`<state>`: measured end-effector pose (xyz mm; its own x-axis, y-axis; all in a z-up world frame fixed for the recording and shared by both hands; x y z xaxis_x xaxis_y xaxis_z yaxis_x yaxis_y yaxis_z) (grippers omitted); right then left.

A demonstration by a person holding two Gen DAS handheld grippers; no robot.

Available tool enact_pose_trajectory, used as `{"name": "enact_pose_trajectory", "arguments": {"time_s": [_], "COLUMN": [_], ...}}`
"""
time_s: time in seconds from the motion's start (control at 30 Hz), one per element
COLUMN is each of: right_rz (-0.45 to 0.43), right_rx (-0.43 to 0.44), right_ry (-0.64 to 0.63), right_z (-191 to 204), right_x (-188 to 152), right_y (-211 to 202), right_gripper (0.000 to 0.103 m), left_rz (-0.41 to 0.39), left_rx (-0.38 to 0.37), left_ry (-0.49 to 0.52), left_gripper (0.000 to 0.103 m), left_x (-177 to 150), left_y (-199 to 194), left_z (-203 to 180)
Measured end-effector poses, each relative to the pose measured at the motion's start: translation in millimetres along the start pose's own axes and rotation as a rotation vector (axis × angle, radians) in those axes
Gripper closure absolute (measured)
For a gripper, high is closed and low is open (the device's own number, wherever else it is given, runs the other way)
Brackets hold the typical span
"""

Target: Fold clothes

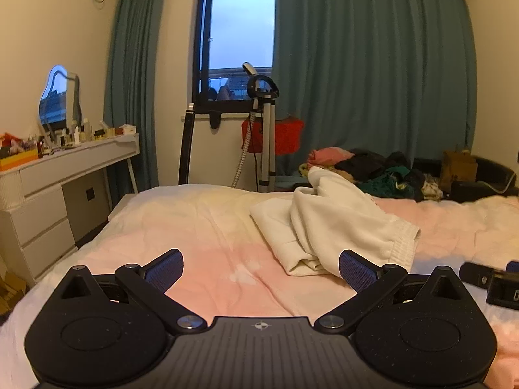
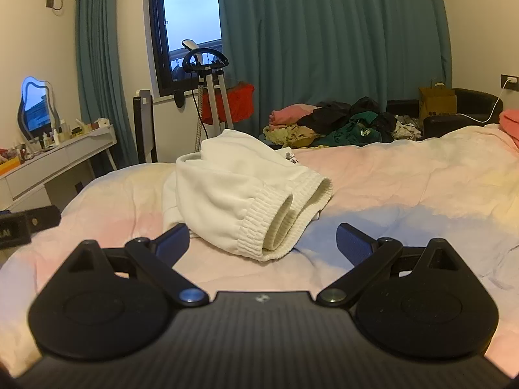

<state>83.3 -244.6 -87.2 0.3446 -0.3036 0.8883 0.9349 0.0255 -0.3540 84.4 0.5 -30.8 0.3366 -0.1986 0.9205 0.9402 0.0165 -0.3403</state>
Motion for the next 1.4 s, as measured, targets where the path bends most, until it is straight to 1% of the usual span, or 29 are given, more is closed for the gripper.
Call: {"name": "enact_pose_trajectory", "arguments": {"time_s": [0.13, 0.23, 0.27, 0.37, 0.5, 0.63, 0.83, 0.97, 1.13, 1.4], "right_rz": [0.007, 0.003, 0.003, -0.001, -0.003, -0.004, -0.012, -0.007, 0.0, 0.011], "right_rx": [-0.002, -0.003, -0.005, -0.01, -0.018, -0.023, -0.027, -0.038, -0.041, -0.038], "right_ry": [0.006, 0.002, 0.001, -0.004, -0.01, -0.013, -0.023, -0.027, -0.017, -0.012], "right_z": [1, 1, 0, -2, -1, 0, 1, -1, -1, 0], "right_x": [2, 1, 0, -2, -2, -2, -1, -2, -1, -1], "right_y": [-1, -1, 0, 1, 1, 2, 0, 1, 0, -1], "right_gripper": [0.004, 0.004, 0.004, 0.004, 0.004, 0.004, 0.004, 0.004, 0.004, 0.004], "left_rz": [0.005, 0.018, 0.011, 0.01, 0.011, 0.012, 0.03, 0.031, 0.031, 0.048], "left_rx": [0.011, -0.002, -0.002, 0.005, -0.001, 0.018, 0.02, 0.006, 0.028, 0.02], "left_ry": [0.031, -0.035, -0.048, -0.033, -0.039, -0.027, -0.013, -0.023, -0.007, -0.044], "left_gripper": [0.0, 0.0, 0.0, 0.0, 0.0, 0.0, 0.0, 0.0, 0.0, 0.0], "left_x": [-1, 3, 3, 4, -2, -2, -6, -8, -10, -14], "left_y": [-2, 3, 0, -1, -6, -5, -5, -4, -3, 1], "left_z": [-6, 6, 11, 8, 10, 10, 10, 11, 12, 15]}}
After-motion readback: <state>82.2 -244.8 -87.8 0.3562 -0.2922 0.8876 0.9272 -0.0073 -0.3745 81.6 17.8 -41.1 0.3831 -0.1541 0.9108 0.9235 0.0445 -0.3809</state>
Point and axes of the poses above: each gripper's, at about its wrist camera, not at the fingertips, and y roughly the way its jaws point, z to its left, x to its top, the point moved 9 cm from there along y, roughly the way its jaws point, and after that the axes turned 9 degrees about y, right-handed, at the moved point
